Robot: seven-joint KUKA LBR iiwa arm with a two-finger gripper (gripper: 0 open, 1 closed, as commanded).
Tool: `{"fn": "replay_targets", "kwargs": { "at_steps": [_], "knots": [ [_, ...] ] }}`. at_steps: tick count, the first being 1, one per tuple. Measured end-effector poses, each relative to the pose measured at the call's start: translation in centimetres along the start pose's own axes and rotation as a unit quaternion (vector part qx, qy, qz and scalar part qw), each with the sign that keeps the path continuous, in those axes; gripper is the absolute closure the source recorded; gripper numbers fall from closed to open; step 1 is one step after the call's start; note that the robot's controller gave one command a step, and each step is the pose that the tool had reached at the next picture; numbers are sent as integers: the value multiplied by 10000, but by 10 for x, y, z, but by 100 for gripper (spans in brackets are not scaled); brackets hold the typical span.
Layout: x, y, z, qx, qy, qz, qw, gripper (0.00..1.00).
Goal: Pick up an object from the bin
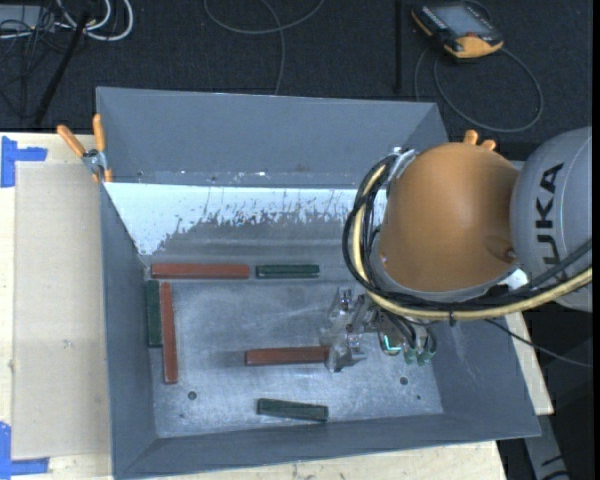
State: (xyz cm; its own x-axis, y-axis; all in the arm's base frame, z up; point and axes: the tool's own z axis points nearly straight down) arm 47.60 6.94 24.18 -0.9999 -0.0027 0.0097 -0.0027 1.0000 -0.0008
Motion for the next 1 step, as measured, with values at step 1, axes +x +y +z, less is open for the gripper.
{"fn": "replay_targets", "kwargs": {
  "at_steps": [1],
  "knots": [
    [-1, -1, -3, -4, -35, 23, 10000, 100]
  ]
}}
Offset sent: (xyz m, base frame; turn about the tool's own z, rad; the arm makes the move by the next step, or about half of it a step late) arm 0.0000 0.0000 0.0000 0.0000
